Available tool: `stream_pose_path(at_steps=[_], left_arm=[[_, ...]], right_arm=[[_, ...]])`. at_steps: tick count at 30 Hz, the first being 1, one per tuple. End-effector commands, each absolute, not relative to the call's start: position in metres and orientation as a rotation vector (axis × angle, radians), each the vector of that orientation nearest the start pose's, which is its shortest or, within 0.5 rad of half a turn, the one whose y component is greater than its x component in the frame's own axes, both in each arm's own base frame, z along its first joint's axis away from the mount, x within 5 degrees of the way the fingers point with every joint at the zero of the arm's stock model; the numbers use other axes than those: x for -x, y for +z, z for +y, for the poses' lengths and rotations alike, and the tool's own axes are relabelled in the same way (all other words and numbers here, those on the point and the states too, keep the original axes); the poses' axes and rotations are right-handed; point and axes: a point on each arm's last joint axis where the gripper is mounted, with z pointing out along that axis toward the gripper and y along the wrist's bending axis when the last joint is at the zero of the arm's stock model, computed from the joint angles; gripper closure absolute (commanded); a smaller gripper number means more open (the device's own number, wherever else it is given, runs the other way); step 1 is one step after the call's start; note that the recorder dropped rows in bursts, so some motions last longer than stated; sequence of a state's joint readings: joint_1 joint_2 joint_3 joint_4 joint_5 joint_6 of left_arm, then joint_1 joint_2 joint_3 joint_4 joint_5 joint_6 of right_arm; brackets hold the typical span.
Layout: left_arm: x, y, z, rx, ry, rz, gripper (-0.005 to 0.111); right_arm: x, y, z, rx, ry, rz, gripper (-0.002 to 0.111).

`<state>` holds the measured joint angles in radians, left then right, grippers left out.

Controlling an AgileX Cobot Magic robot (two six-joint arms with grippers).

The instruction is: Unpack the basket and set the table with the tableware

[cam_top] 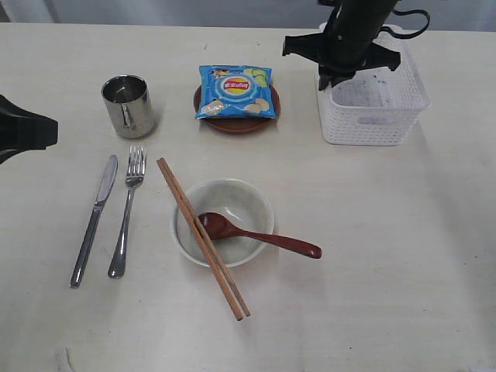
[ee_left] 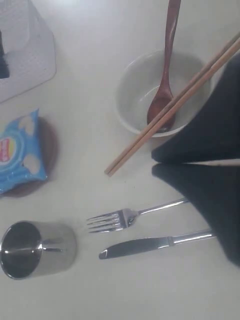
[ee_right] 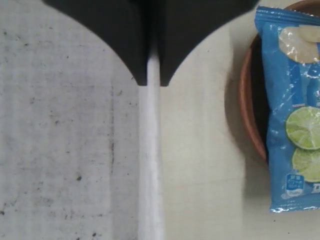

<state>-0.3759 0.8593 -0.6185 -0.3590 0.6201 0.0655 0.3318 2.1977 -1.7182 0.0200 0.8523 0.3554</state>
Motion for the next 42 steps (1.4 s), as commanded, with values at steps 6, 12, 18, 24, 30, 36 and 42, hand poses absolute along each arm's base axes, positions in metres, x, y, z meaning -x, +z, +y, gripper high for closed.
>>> stream_pose_path(at_steps=[6,12,18,24,30,36,42], left_arm=[[-0.143,0.284,-0.078,-0.278,-0.553,2.34,0.107],[-0.143,0.284,-0.078,-0.278,-0.553,2.34,0.107],[-0.143,0.284,-0.078,-0.278,-0.553,2.34,0.107],[-0.143,0.284,-0.078,-0.28,-0.552,2.34,0.107],[-0.143,0.284,-0.078,-0.281,-0.549,2.338,0.107],[-0.143,0.284,-0.078,-0.286,-0.546,2.337,0.107],[-0.144,0.284,-0.076,-0.306,-0.511,2.328,0.107]], right_arm=[[-0.439,0.167,0.159,-0.078,0.221,2.832,0.108],[-0.44,0.167,0.157,-0.033,0.187,2.826,0.098],[-0.44,0.167,0.157,0.017,0.178,2.828,0.056],[-0.436,0.175,0.156,0.092,0.161,2.834,0.051],[-0.431,0.224,0.146,0.159,0.073,2.716,0.051],[-0.41,0.286,0.132,0.338,-0.041,2.601,0.08],[-0.378,0.316,0.122,0.359,-0.025,2.539,0.108]])
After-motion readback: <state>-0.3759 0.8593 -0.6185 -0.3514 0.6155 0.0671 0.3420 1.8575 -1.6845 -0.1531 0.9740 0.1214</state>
